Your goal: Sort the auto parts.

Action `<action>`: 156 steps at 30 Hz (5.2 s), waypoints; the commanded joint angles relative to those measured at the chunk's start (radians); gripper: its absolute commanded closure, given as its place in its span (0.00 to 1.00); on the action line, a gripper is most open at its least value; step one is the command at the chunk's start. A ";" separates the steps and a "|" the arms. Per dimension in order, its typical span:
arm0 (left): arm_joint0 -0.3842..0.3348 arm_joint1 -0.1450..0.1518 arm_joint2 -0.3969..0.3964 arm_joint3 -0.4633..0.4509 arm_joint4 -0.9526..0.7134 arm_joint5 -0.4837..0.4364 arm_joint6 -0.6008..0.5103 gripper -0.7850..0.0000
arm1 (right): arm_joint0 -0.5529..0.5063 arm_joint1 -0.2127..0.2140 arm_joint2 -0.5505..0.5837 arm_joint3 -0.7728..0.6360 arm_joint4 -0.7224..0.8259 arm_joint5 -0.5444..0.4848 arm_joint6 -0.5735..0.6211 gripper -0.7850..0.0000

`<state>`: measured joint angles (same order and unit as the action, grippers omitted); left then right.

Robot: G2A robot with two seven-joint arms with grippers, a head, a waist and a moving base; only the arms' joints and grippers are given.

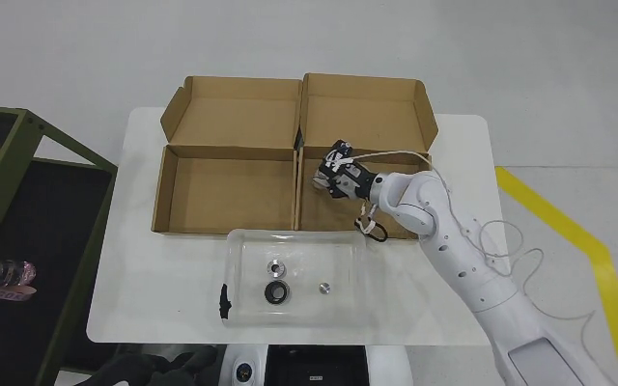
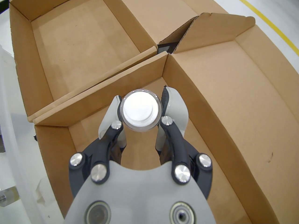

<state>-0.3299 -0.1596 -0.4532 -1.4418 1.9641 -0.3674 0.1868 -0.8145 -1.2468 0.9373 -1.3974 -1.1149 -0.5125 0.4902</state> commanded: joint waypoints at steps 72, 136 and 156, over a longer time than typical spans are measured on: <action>0.000 0.000 0.000 0.000 0.000 0.000 0.000 0.00 | -0.496 0.130 0.048 -0.712 -0.143 -0.282 0.380 0.00; 0.000 0.000 0.000 0.000 0.000 0.000 0.000 0.00 | -0.411 0.140 -0.040 -0.672 -0.196 -0.186 0.288 1.00; 0.000 0.000 0.000 0.000 0.000 0.000 0.000 0.00 | -0.437 0.161 0.110 -0.761 -0.230 -0.178 0.018 1.00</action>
<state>-0.3299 -0.1596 -0.4532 -1.4418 1.9641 -0.3674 0.1868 -1.2515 -1.0860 1.0414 -2.1561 -1.3461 -0.6914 0.5162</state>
